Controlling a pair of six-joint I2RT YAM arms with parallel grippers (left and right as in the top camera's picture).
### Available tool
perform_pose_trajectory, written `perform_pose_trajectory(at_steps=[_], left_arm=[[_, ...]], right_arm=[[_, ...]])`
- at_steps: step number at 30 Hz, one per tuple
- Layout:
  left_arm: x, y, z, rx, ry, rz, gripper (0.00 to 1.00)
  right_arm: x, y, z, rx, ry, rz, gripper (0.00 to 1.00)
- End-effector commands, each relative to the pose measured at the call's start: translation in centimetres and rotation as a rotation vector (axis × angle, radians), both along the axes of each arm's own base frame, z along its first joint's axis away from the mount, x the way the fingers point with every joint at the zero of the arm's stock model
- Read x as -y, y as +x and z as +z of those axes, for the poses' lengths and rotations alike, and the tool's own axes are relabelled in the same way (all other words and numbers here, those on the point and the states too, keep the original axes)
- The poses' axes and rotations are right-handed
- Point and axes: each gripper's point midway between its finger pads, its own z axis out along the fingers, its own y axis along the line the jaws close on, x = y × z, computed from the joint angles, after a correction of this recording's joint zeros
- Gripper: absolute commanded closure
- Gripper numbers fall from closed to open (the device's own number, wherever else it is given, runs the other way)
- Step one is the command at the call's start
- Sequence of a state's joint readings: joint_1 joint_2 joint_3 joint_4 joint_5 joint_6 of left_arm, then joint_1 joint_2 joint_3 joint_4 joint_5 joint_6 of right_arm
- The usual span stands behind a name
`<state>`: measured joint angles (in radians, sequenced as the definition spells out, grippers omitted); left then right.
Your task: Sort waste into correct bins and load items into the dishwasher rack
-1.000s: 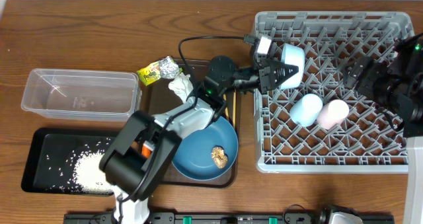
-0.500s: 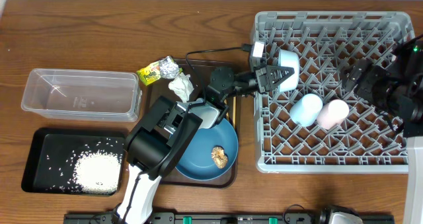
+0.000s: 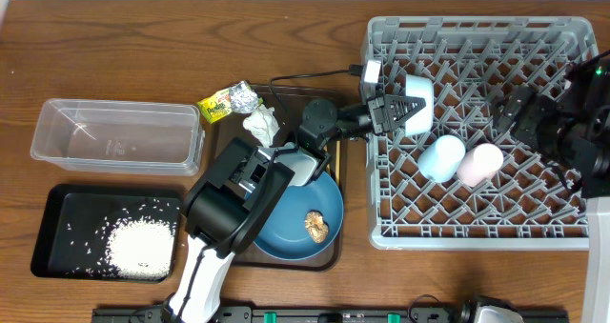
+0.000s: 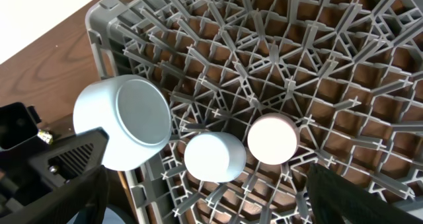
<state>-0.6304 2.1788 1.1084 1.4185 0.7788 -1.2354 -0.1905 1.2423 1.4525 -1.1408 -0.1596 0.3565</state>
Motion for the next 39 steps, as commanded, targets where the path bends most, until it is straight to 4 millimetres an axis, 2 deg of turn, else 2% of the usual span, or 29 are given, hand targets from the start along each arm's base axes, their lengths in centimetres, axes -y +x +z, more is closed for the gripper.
perform_pose_trajectory(at_steps=[1,8,13,16,19,24,29,33,38,39], left_arm=[[0.4,0.1,0.0,0.006,0.005,-0.018,0.94],[0.6,0.0,-0.6,-0.017,0.025,-0.032,0.93],[0.5,0.0,-0.6,-0.008,0.026,-0.029,0.69],[0.2,0.2,-0.6,0.004,0.030,-0.029,0.62],[-0.5,0.7,-0.6,0.009,0.034,-0.031,0.49],[-2.4,1.6,-0.4,0.010,0.064,-0.047,0.42],[-4.4,2.8,-1.9,-0.014,0.189,-0.038,0.42],[-6.1,3.5,-4.2,-0.049,0.339,0.004,0.42],[-9.7,3.7,-7.5,-0.142,0.567,0.094,0.41],[-10.9,3.5,-8.1,-0.167,0.624,0.116,0.42]], right_arm=[[0.3,0.0,0.3,0.006,-0.005,-0.012,0.11],[0.3,-0.1,0.3,0.002,-0.005,-0.012,0.11],[0.3,-0.2,0.2,-0.003,-0.004,-0.012,0.11],[0.3,-0.3,0.1,-0.006,-0.003,-0.012,0.10],[0.3,-0.3,0.1,-0.006,-0.003,-0.012,0.10],[0.3,-0.3,0.1,-0.006,-0.003,-0.012,0.09],[0.3,-0.3,0.1,-0.006,-0.003,-0.012,0.09],[0.3,-0.3,0.1,-0.006,-0.003,-0.012,0.09],[0.3,-0.3,0.1,-0.006,-0.003,-0.012,0.09],[0.3,-0.3,0.1,-0.006,-0.003,-0.012,0.09]])
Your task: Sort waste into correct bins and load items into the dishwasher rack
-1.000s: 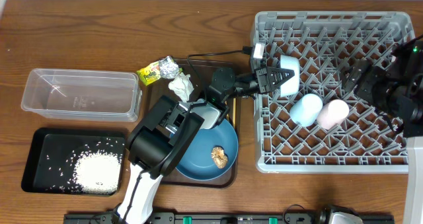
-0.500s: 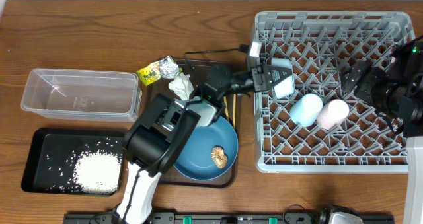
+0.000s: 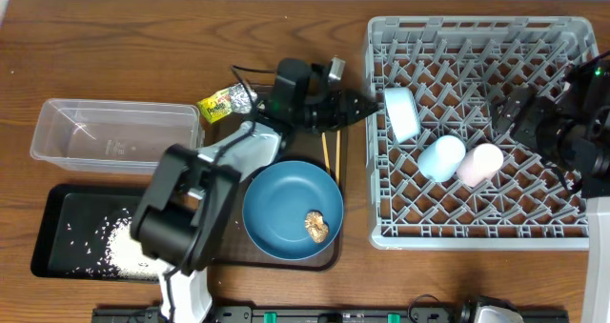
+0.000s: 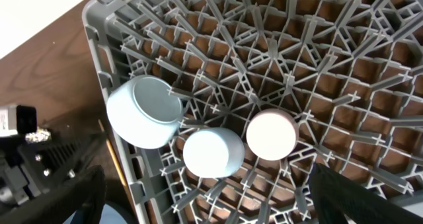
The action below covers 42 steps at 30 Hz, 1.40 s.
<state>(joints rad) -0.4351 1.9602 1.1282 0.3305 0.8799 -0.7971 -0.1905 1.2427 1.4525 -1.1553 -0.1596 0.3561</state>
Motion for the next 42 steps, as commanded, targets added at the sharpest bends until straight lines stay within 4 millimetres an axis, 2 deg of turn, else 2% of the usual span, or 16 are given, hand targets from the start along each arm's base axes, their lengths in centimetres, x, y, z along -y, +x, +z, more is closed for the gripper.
perform_pose_trajectory(at_steps=[1,4,6,9,13,16,22,25,28,30,31,33,34,39,42], left_arm=[[-3.1,1.0,0.1,0.140,0.154,0.031,0.42],[-7.0,-0.1,-0.7,0.099,0.331,0.073,0.40],[-9.8,-0.9,-1.0,0.085,0.466,0.106,0.36],[-13.6,-2.5,-0.7,0.080,0.659,0.145,0.35],[-17.7,-4.7,0.3,0.081,0.859,0.181,0.34],[-20.1,-5.7,0.5,0.080,0.982,0.193,0.35],[-22.3,-9.1,-1.1,-0.041,1.101,0.132,0.36],[-22.6,-10.4,-1.6,-0.086,1.123,0.098,0.45],[-22.7,-11.6,-1.8,-0.120,1.140,0.067,0.45],[-21.9,-12.3,-1.8,-0.138,1.109,0.032,0.53],[-20.8,-12.7,-1.8,-0.133,1.062,-0.015,0.56],[-17.3,-14.2,-1.4,-0.072,0.940,-0.186,0.56],[-16.4,-14.7,-1.4,-0.054,0.924,-0.228,0.56],[-12.2,-18.4,-1.8,0.080,1.007,-0.431,0.55],[-10.7,-20.6,-2.3,0.160,1.064,-0.528,0.55]], right_arm=[[0.3,0.0,0.4,0.009,-0.005,-0.012,0.09],[0.3,0.0,0.4,0.009,-0.005,-0.012,0.08],[0.3,0.0,0.4,0.010,-0.006,-0.011,0.08],[0.1,0.3,0.6,0.024,-0.026,0.038,0.08],[0.0,0.4,0.6,0.031,-0.048,0.069,0.08],[-0.3,0.4,0.7,0.035,-0.034,0.079,0.08],[-0.7,0.4,0.7,0.039,-0.014,0.095,0.09],[-0.7,0.5,0.8,0.043,-0.014,0.095,0.09],[-0.7,0.6,0.9,0.050,-0.016,0.095,0.09],[-0.7,0.7,1.0,0.054,-0.016,0.095,0.09],[-0.7,0.7,1.0,0.056,-0.017,0.094,0.09],[-0.6,0.9,1.1,0.064,-0.019,0.094,0.09],[-0.6,0.9,1.1,0.065,-0.019,0.094,0.09],[-0.6,0.9,1.2,0.067,-0.019,0.094,0.09],[-0.6,0.9,1.1,0.065,-0.019,0.094,0.08]])
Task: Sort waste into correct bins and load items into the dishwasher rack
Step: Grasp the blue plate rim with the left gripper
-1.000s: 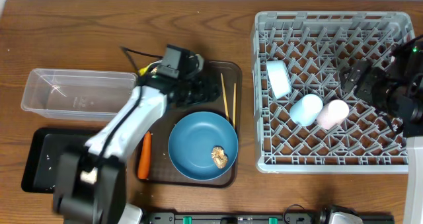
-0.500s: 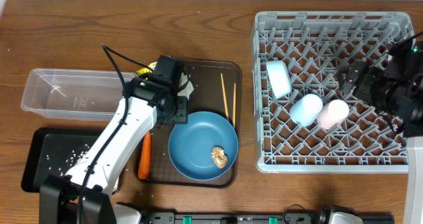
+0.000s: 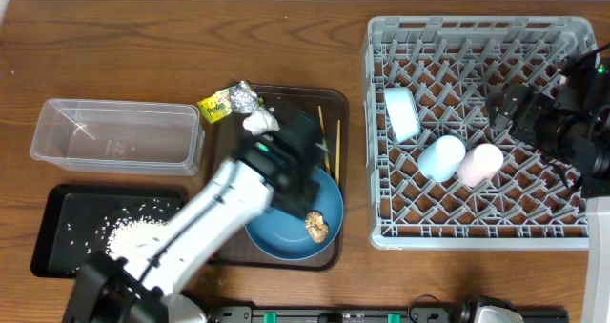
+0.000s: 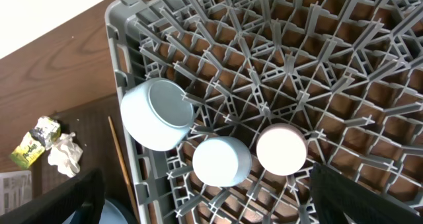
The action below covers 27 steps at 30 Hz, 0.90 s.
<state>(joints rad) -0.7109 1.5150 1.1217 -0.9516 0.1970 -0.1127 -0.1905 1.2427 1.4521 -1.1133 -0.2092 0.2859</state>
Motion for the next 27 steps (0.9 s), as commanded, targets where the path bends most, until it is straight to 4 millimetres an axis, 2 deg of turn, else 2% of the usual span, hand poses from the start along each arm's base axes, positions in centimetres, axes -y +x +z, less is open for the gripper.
perform_pose_trajectory(at_steps=[1,4,6,10,19,21,23,27], left_arm=[[1.0,-2.4,-0.9,0.025,0.065,-0.142,0.55],[2.6,-4.1,-1.4,0.031,0.050,-0.212,0.49],[2.9,-4.8,-1.8,0.031,0.052,-0.239,0.46],[2.6,-5.7,-3.4,0.015,0.069,-0.255,0.46],[1.7,-6.4,-6.8,-0.012,0.092,-0.257,0.46],[1.5,-6.6,-7.3,-0.022,0.105,-0.257,0.47],[1.4,-6.6,-7.9,-0.030,0.119,-0.257,0.57],[1.1,-6.3,-9.0,-0.033,0.155,-0.256,0.64]], right_arm=[[0.0,0.0,0.4,0.011,-0.006,0.009,0.09],[0.0,0.0,0.4,0.011,-0.006,0.009,0.08],[0.0,0.0,0.4,0.011,-0.005,0.009,0.08],[0.0,-0.2,0.2,-0.001,-0.004,0.009,0.08],[0.0,-0.3,0.1,-0.008,-0.003,0.009,0.08],[0.0,-0.3,0.1,-0.008,-0.002,0.008,0.08],[0.0,-0.3,0.1,-0.008,-0.002,0.008,0.08],[0.0,-0.4,0.1,-0.011,-0.002,0.008,0.08]])
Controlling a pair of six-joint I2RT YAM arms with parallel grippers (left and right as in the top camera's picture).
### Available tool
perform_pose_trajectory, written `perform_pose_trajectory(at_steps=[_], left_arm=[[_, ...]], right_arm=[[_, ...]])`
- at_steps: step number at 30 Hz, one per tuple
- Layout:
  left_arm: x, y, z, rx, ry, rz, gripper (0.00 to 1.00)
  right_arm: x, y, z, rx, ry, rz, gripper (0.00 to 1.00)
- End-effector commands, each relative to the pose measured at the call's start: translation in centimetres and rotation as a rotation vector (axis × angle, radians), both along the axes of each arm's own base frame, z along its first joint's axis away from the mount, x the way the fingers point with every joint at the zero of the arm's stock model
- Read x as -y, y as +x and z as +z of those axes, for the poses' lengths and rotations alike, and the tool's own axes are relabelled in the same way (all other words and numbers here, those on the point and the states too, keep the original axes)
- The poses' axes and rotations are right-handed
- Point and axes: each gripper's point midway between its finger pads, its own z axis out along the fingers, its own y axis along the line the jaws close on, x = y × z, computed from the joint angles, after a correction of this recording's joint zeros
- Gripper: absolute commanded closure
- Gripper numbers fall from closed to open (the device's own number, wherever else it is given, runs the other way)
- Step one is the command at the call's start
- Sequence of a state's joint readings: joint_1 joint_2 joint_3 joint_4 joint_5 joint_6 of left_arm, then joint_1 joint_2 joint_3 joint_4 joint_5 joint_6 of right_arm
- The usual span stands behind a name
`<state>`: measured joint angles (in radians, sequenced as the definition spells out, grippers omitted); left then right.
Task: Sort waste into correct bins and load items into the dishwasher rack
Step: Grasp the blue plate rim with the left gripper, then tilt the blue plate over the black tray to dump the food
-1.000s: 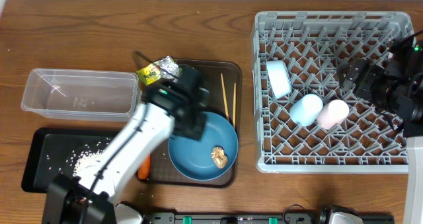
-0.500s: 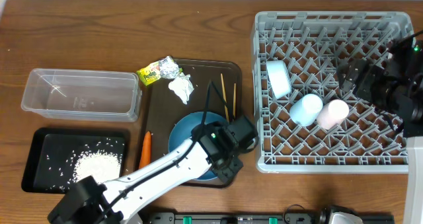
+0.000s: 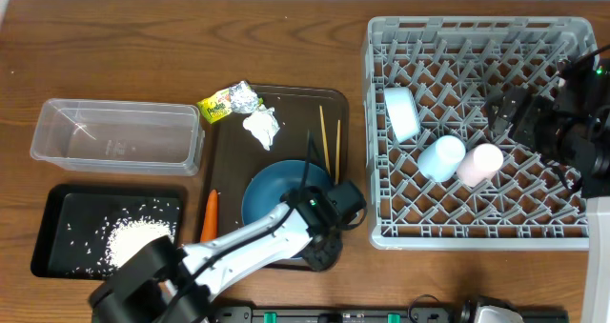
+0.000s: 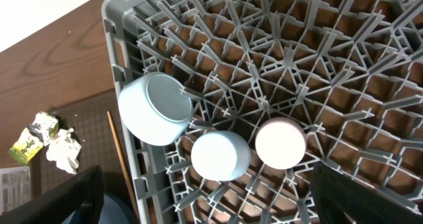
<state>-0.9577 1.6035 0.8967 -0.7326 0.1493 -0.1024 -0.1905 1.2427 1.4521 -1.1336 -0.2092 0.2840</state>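
Note:
The grey dish rack (image 3: 477,218) holds a pale blue bowl (image 3: 401,113) on its side, a light blue cup (image 3: 441,157) and a pink cup (image 3: 479,163). The right wrist view shows the same bowl (image 4: 155,108) and both cups (image 4: 220,156) (image 4: 280,143). My right gripper (image 3: 510,113) hovers open over the rack with nothing between its fingers (image 4: 370,197). My left gripper (image 3: 326,239) is low over the front right edge of the blue plate (image 3: 272,191). Its jaws do not show.
The brown tray (image 3: 224,161) under the plate carries chopsticks (image 3: 329,137), a crumpled tissue (image 3: 260,128) and a carrot (image 3: 210,215). A foil ball (image 3: 243,97) and a yellow wrapper (image 3: 217,104) lie at its back corner. A clear bin (image 3: 116,135) and a black bin with rice (image 3: 57,218) stand left.
My left arm lay across the tray with its gripper near the chopsticks; now it lies lower, its gripper at the plate's front right, covering the food scrap. The carrot now shows.
First my left gripper held the pale blue bowl over the rack's left side. Then the bowl lay on its side in the rack with the gripper just left of it. After that the arm was back over the tray, and now it is at the plate's front right edge.

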Motion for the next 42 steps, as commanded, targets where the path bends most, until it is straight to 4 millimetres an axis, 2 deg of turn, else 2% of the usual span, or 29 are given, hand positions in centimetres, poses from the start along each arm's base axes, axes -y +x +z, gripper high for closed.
perform_pose_trajectory(at_steps=[1,3,8,9,10,16,19,23,27,30,36,42], left_arm=[[-0.8,0.1,-1.6,-0.004,0.059,-0.005,0.64],[-0.9,0.0,-2.5,-0.016,0.077,-0.005,0.65],[-1.0,-0.1,-3.1,-0.030,0.096,-0.010,0.81],[-0.9,0.0,-3.0,-0.028,0.093,-0.009,0.90],[-0.9,0.0,-2.9,-0.025,0.089,-0.009,0.93],[-0.2,0.6,-1.1,0.004,0.059,0.016,0.94],[-0.6,1.8,1.1,0.073,0.076,0.082,0.94],[-1.8,3.9,5.6,0.215,0.083,0.224,0.93],[-2.6,5.4,9.6,0.300,-0.015,0.359,0.94],[-3.9,6.4,12.4,0.353,-0.106,0.498,0.94],[-8.7,8.5,18.5,0.500,-0.296,0.786,0.94],[-14.6,8.3,23.4,0.622,-0.469,0.997,0.94]], right_arm=[[0.1,0.0,0.3,0.008,-0.004,0.007,0.08],[0.0,-0.1,0.3,0.006,-0.004,0.007,0.08],[0.0,-0.1,0.3,0.004,-0.004,0.007,0.08],[0.0,-0.1,0.3,0.005,-0.004,0.007,0.08],[0.0,-0.1,0.3,0.005,-0.004,0.007,0.08],[0.0,-0.1,0.3,0.005,-0.004,0.007,0.08],[0.0,-0.1,0.3,0.005,-0.004,0.007,0.07],[0.1,0.0,0.4,0.011,-0.005,0.007,0.07],[0.1,0.1,0.5,0.016,-0.005,0.006,0.07],[0.1,0.1,0.5,0.015,-0.004,0.005,0.07],[0.1,0.1,0.5,0.016,-0.004,0.005,0.07],[0.1,0.1,0.5,0.016,-0.004,0.005,0.07]])
